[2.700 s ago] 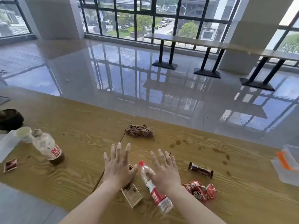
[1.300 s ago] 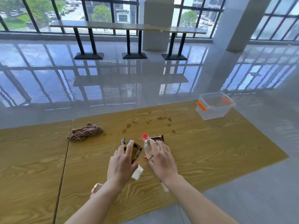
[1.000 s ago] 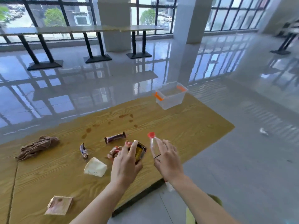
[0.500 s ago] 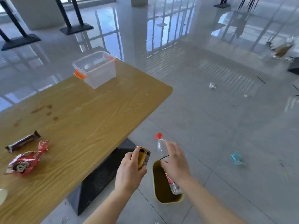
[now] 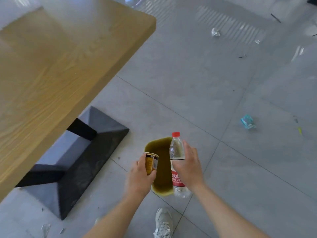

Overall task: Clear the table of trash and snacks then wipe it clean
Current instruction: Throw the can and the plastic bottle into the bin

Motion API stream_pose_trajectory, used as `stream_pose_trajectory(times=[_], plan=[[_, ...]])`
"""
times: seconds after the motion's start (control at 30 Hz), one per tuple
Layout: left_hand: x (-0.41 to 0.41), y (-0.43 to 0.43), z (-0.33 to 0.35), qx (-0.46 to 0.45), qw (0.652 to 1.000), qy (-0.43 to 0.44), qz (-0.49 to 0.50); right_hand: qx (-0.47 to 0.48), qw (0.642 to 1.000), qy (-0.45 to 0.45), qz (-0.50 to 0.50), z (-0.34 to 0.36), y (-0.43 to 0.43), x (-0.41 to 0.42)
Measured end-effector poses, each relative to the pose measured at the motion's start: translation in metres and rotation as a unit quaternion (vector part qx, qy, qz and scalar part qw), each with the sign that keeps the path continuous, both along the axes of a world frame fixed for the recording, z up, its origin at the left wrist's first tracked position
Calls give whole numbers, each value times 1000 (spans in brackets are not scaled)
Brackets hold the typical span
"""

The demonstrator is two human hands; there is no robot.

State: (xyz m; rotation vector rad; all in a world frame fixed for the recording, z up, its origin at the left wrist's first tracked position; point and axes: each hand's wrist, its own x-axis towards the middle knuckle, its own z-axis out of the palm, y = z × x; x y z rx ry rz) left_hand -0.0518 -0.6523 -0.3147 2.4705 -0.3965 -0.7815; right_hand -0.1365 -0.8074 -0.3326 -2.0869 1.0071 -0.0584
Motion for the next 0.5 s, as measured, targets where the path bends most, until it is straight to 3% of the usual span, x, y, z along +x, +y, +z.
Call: stream_pose_trajectory(times=[0.37, 0.5], plan=[[16, -39, -125, 76, 997, 3, -34, 54, 997, 3, -47, -139, -5, 17], [19, -47, -166, 130, 981, -63, -126, 43, 998, 35, -24, -187, 0, 18]])
